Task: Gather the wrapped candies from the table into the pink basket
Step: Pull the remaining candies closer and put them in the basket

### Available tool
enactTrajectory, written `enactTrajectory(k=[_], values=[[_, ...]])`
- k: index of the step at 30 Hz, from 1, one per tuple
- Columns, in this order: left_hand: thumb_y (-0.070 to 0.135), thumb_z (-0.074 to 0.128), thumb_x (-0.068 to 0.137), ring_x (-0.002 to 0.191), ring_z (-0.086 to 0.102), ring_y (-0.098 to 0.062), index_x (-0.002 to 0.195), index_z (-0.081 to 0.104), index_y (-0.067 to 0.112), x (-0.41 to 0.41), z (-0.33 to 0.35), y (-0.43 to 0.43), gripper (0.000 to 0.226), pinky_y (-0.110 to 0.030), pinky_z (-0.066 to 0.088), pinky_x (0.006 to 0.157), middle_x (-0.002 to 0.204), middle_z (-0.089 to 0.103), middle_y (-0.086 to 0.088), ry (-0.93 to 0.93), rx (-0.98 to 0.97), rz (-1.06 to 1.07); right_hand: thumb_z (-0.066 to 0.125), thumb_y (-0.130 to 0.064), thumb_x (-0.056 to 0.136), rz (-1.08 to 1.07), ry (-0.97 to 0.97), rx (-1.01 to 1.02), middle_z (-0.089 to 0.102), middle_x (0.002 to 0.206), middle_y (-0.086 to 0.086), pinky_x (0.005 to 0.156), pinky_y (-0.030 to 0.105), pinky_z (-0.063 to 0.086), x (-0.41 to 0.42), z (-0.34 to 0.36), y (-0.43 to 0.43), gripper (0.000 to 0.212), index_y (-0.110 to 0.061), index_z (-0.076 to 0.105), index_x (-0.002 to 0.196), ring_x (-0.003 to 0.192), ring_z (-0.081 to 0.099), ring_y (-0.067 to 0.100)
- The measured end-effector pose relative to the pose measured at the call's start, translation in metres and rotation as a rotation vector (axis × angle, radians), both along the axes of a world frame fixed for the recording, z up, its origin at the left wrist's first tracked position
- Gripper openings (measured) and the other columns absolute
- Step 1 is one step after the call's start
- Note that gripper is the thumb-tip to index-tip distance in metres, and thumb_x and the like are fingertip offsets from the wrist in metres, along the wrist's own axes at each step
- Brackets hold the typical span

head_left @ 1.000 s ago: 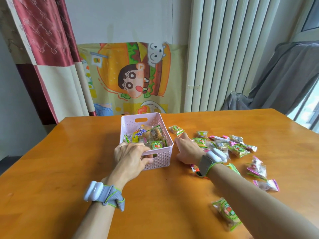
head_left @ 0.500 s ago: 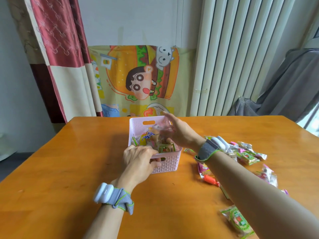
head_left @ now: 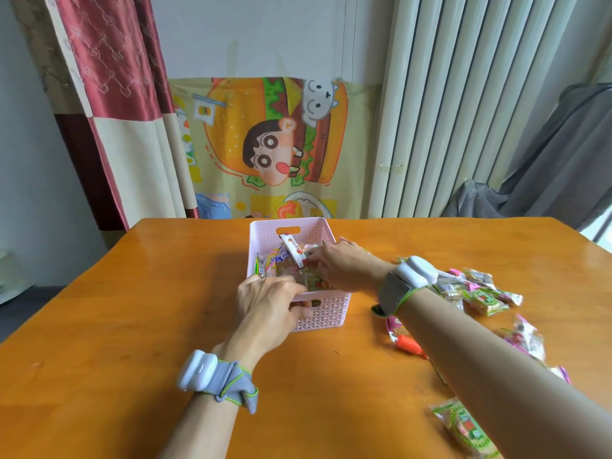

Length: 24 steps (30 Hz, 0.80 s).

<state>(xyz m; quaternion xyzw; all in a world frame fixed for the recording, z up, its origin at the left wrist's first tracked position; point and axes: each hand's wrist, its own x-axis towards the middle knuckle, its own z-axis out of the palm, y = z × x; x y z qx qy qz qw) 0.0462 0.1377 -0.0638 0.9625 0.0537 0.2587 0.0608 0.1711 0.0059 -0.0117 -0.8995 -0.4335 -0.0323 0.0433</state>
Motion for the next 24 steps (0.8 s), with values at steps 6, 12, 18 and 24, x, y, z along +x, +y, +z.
enactTrajectory(k=[6, 12, 18, 24], values=[[0.064, 0.068, 0.077, 0.080, 0.064, -0.010, 0.086, 0.071, 0.035, 0.011, 0.000, 0.004, 0.031, -0.031, 0.036, 0.076, 0.083, 0.066, 0.015, -0.019, 0.009, -0.006, 0.048, -0.002, 0.091, -0.116, -0.033, 0.400, 0.061, 0.116, 0.014, 0.092, 0.039, 0.049, 0.038, 0.005, -0.029, 0.034, -0.011, 0.068, 0.116, 0.107, 0.061, 0.032], [0.063, 0.069, 0.076, 0.080, 0.064, -0.008, 0.085, 0.070, 0.036, 0.035, 0.001, 0.006, 0.028, -0.029, 0.033, 0.075, 0.082, 0.065, 0.016, -0.011, -0.009, -0.020, 0.055, -0.019, 0.096, -0.241, 0.096, 0.164, 0.058, 0.128, 0.017, 0.098, 0.041, 0.048, 0.088, -0.026, -0.051, 0.036, -0.012, 0.058, 0.131, 0.118, 0.056, 0.036], [0.062, 0.071, 0.074, 0.078, 0.065, -0.009, 0.082, 0.069, 0.037, 0.040, -0.001, 0.008, 0.026, -0.029, 0.032, 0.072, 0.080, 0.065, 0.016, -0.025, 0.006, -0.024, 0.049, -0.025, 0.098, -0.276, 0.186, 0.003, 0.046, 0.143, 0.016, 0.105, 0.051, 0.043, 0.110, -0.052, -0.032, 0.050, -0.022, 0.041, 0.147, 0.136, 0.043, 0.038], [0.062, 0.071, 0.075, 0.079, 0.064, -0.008, 0.082, 0.069, 0.036, 0.039, -0.002, 0.007, 0.027, -0.030, 0.035, 0.074, 0.079, 0.065, 0.016, -0.017, -0.002, -0.024, 0.045, -0.018, 0.099, -0.231, 0.111, -0.083, 0.053, 0.123, 0.019, 0.097, 0.049, 0.045, 0.115, -0.062, -0.017, 0.035, -0.021, 0.047, 0.134, 0.122, 0.047, 0.041]])
